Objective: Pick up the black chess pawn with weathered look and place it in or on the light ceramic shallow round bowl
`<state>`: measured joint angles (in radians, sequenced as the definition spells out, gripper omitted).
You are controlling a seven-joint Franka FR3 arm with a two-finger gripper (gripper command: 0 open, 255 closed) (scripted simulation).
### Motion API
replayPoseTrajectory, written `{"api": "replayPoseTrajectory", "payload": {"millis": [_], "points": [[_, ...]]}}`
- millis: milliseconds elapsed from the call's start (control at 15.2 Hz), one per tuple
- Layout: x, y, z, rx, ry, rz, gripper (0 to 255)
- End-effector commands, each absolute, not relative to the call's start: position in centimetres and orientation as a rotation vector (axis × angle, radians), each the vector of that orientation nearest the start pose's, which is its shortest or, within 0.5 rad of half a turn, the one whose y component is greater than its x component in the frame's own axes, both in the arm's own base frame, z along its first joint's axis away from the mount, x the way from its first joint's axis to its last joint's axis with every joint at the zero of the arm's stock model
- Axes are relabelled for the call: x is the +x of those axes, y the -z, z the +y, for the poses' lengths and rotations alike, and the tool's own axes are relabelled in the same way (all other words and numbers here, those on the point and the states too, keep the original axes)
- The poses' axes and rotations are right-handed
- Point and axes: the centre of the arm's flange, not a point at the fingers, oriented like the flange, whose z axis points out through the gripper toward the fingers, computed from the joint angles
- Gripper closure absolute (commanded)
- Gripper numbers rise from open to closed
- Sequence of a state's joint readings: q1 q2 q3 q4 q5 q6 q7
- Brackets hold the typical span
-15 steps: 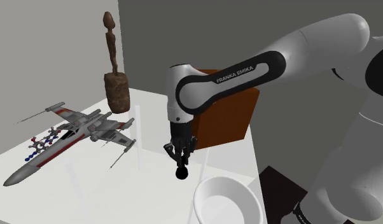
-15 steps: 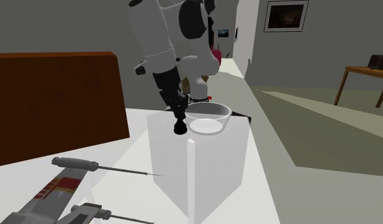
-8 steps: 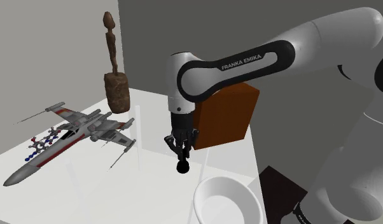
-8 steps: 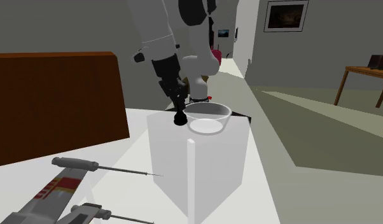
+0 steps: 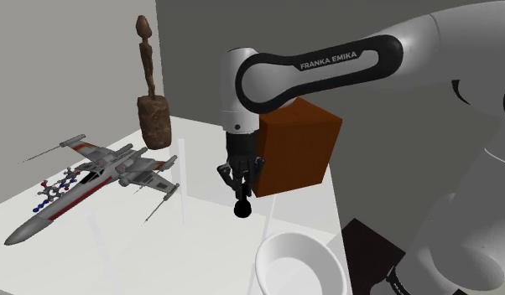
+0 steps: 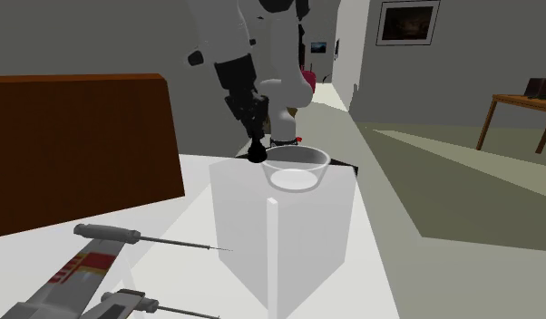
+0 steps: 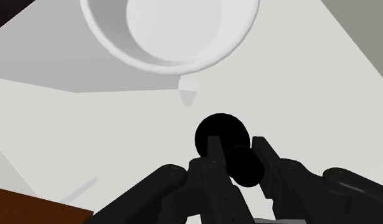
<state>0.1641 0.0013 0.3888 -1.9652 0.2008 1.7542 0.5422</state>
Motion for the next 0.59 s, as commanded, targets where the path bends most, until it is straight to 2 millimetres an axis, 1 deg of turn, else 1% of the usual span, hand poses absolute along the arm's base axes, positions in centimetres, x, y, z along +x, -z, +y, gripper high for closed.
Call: {"api": "replayPoseTrajectory", "payload": {"millis": [0, 66, 132, 528], "points": [[44.4, -46.8, 29.5, -3.056, -0.433, 0.072, 255], [44.4, -47.4, 29.5, -3.056, -0.433, 0.072, 255], [44.4, -47.4, 29.5, -3.056, -0.433, 0.072, 255], [36.8, -48.4, 27.7, -3.056, -0.433, 0.072, 255]]}}
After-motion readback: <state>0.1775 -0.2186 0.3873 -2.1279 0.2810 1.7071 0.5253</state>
